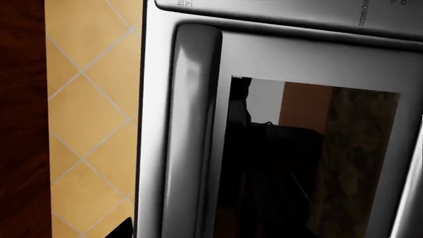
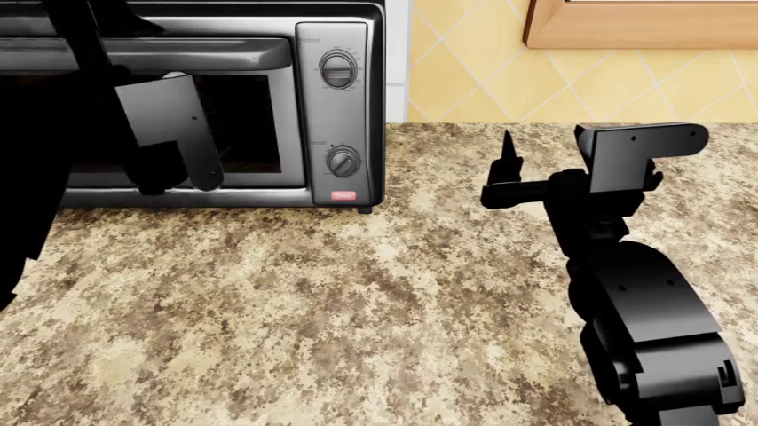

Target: Open the toaster oven door.

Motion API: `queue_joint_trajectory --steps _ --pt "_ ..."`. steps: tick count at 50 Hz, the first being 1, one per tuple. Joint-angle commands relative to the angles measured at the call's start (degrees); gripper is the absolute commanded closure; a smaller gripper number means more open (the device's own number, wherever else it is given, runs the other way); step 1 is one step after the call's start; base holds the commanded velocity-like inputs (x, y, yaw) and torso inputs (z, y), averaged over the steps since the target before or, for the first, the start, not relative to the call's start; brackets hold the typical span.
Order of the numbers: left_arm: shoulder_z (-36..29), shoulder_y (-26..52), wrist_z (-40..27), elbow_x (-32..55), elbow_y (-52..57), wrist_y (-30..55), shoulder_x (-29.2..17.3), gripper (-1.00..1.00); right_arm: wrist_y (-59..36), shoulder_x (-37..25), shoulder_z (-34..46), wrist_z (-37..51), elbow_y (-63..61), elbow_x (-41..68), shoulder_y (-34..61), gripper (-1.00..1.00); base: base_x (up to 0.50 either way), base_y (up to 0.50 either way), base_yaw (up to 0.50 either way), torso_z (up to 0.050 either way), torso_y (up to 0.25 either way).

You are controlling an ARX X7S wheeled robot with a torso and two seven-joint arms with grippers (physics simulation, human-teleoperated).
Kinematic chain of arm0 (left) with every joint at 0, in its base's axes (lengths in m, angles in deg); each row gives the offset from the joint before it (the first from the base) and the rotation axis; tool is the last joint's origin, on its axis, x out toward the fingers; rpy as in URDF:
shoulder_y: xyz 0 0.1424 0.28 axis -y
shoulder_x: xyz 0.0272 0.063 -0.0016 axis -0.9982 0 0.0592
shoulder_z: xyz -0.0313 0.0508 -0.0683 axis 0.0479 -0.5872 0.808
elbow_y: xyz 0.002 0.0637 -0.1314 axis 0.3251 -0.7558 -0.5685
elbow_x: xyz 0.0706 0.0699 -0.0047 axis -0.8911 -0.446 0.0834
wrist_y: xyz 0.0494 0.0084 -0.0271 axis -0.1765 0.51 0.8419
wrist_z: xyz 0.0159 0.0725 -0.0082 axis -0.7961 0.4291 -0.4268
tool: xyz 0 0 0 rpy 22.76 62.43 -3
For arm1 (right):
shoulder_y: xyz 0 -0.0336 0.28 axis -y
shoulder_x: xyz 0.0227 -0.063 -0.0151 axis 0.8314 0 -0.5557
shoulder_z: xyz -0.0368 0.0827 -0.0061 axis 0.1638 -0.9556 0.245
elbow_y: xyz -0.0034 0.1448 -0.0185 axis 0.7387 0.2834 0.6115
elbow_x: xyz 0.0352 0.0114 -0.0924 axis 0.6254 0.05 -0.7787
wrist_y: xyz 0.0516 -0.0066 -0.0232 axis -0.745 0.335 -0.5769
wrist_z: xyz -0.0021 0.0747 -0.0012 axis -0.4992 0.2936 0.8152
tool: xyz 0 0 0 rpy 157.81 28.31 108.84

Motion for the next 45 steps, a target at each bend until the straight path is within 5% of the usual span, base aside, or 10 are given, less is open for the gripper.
queue_joint_trajectory --steps 1,22,23,45 --pt "-2.9 3.2 0.2 -2.5 -9.1 -5.5 4.0 -1.0 0.0 -0.3 0.0 0.3 0.0 0.2 -0.1 -1.0 0.0 0.0 0.0 0.0 0.0" --pt "-5.1 4.8 -0.7 -4.0 -16.5 -10.9 8.0 -1.0 -0.2 -1.1 -0.4 0.7 -0.5 0.7 -0.4 -1.0 0.0 0.0 0.0 0.0 0.0" --pt "-5.1 4.7 -0.9 -3.9 -16.2 -11.4 7.8 1.0 -0.2 -1.1 -0.4 0.8 -0.4 0.7 -0.4 -1.0 0.0 0.0 0.0 0.0 0.0" --pt "-5.0 1.8 -2.7 -4.2 -10.8 -14.1 2.9 1.0 -0.2 -1.2 -0.3 1.1 -0.6 1.4 -0.4 -1.0 0.0 0.0 0.0 0.0 0.0"
